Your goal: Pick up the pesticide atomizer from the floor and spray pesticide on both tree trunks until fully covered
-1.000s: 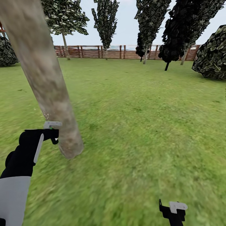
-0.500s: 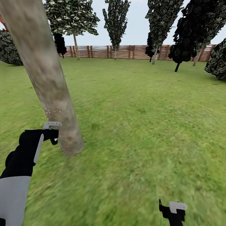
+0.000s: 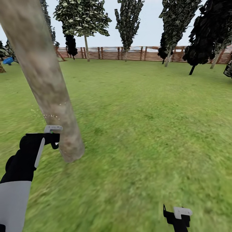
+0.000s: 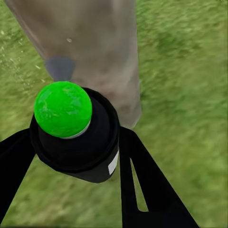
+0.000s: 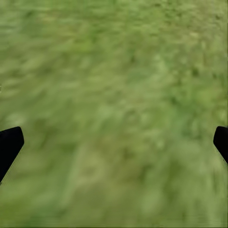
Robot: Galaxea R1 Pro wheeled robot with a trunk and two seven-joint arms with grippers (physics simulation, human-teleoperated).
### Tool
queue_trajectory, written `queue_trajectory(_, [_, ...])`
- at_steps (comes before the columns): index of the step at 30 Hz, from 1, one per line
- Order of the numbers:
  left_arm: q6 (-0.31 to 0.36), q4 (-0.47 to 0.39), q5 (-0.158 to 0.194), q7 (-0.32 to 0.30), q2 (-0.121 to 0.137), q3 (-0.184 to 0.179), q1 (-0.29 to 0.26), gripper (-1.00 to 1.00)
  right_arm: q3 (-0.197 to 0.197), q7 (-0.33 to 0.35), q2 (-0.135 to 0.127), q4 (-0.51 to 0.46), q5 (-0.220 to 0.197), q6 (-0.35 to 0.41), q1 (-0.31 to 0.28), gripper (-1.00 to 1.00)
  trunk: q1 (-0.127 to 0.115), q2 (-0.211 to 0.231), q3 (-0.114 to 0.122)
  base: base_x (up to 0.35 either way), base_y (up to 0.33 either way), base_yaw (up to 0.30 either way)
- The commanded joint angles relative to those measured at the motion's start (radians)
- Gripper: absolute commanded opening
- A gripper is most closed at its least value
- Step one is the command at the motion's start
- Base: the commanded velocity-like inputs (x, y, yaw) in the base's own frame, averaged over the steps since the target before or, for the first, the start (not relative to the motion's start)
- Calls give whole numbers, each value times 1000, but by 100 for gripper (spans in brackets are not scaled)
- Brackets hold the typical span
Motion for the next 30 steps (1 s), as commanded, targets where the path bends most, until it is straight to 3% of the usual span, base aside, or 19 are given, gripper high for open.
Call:
queue_trajectory(1, [-1, 1, 0, 1, 1, 0, 0, -100, 0, 0, 0, 0, 0, 0, 0, 100, 0, 0, 0, 183, -241, 278])
queue_trajectory(8, [-7, 56, 0, 1, 4, 2, 0, -100, 0, 0, 0, 0, 0, 0, 0, 100, 0, 0, 0, 210, -218, 261])
queue_trajectory(13, [-10, 98, -1, 1, 23, 4, 5, -100, 0, 0, 0, 0, 0, 0, 0, 100, 0, 0, 0, 299, -100, 34])
queue_trajectory(15, [-14, 140, -1, 1, 33, 21, 8, -100, 0, 0, 0, 0, 0, 0, 0, 100, 0, 0, 0, 334, -10, 2])
queue_trajectory(16, [-32, 179, -1, 1, 44, 50, 10, -100, 0, 0, 0, 0, 0, 0, 0, 100, 0, 0, 0, 337, -2, 0])
queue_trajectory(20, [-84, 216, 4, -5, 39, 60, 51, -100, 0, 0, 0, 0, 0, 0, 0, 100, 0, 0, 0, 155, -1, 0])
queue_trajectory(21, [-90, 219, 1, -7, 44, 66, 61, -100, 0, 0, 0, 0, 0, 0, 0, 100, 0, 0, 0, 12, 0, 0])
queue_trajectory(25, [-134, 225, 3, -9, 104, 71, 69, -100, 0, 0, 0, 0, 0, 0, 0, 100, 0, 0, 0, 2, 0, 0])
queue_trajectory(26, [-142, 240, 7, -9, 107, 66, 92, -100, 0, 0, 0, 0, 0, 0, 0, 100, 0, 0, 0, 0, 0, 0])
queue_trajectory(30, [-158, 243, 7, -11, 42, 22, 125, -100, 0, 0, -2, 0, 0, 0, 0, 100, 0, 0, 0, 0, 0, 0])
